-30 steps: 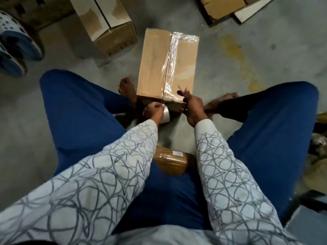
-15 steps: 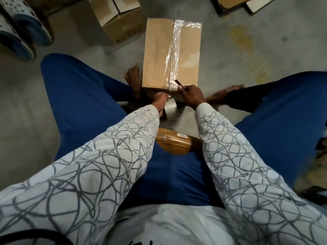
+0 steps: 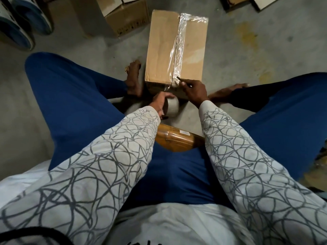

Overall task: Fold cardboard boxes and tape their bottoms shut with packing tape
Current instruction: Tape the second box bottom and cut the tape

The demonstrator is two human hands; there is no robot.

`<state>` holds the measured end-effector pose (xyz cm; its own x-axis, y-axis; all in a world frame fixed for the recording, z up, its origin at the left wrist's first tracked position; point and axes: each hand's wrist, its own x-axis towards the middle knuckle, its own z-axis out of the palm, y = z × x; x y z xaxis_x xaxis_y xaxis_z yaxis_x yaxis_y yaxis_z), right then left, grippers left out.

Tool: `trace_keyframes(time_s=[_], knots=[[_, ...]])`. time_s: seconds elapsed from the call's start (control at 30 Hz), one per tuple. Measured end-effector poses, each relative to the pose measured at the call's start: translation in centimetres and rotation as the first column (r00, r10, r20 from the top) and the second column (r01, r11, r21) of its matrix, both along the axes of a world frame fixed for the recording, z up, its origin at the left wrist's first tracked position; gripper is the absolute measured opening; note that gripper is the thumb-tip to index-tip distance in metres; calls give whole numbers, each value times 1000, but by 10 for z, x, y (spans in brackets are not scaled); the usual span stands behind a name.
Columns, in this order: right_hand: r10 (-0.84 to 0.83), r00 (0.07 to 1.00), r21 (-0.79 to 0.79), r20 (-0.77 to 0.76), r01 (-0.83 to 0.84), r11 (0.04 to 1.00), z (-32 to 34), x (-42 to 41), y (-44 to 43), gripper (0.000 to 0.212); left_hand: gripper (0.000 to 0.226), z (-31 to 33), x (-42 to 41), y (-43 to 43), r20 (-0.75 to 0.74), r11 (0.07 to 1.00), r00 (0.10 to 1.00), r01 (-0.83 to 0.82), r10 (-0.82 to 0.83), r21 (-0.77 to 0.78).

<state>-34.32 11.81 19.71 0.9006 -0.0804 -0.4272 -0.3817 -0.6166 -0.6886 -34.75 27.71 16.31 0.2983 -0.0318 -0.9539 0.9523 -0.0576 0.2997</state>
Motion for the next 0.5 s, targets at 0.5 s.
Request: trace_keyframes(time_s=[0.5], knots=[[141, 985, -209, 99, -118, 971, 4, -15, 18, 23, 20, 3, 1, 2, 211, 976, 974, -117, 77, 183]])
